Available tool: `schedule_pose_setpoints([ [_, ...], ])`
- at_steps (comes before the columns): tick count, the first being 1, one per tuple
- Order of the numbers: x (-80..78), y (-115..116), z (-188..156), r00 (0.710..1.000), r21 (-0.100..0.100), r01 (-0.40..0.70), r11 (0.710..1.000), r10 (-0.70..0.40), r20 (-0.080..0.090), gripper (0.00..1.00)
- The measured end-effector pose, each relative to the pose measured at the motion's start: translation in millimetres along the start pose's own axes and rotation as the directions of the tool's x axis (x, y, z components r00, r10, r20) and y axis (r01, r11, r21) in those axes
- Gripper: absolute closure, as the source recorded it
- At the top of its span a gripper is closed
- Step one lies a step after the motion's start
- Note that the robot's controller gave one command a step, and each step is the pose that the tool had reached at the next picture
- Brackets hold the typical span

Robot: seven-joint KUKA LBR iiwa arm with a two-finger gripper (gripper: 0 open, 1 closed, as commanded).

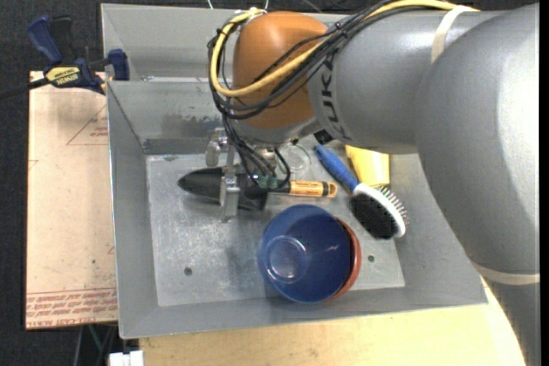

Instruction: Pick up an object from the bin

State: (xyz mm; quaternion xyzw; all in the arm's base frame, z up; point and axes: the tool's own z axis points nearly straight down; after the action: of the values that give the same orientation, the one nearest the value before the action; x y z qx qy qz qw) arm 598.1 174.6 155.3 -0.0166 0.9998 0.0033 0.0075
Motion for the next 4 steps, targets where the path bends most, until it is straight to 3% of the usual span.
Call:
schedule_pose_setpoints([
  [1, -12.6, -24.3, 27.6, 0.999, 0.004, -0.043, 0.999, 0.043, -0.009, 0.0],
  [2, -2.6, -4.2, -77.8, 1.0, 0.0, -0.027, 1.0, 0.027, -0.004, 0.0],
  [3, -24.7, -14.8, -1.6, 0.998, 0.001, -0.056, 0.998, 0.056, -0.007, 0.0],
  [4, -14.9, -9.8, 18.8, 0.999, 0.0, -0.053, 0.999, 0.053, -0.004, 0.0],
])
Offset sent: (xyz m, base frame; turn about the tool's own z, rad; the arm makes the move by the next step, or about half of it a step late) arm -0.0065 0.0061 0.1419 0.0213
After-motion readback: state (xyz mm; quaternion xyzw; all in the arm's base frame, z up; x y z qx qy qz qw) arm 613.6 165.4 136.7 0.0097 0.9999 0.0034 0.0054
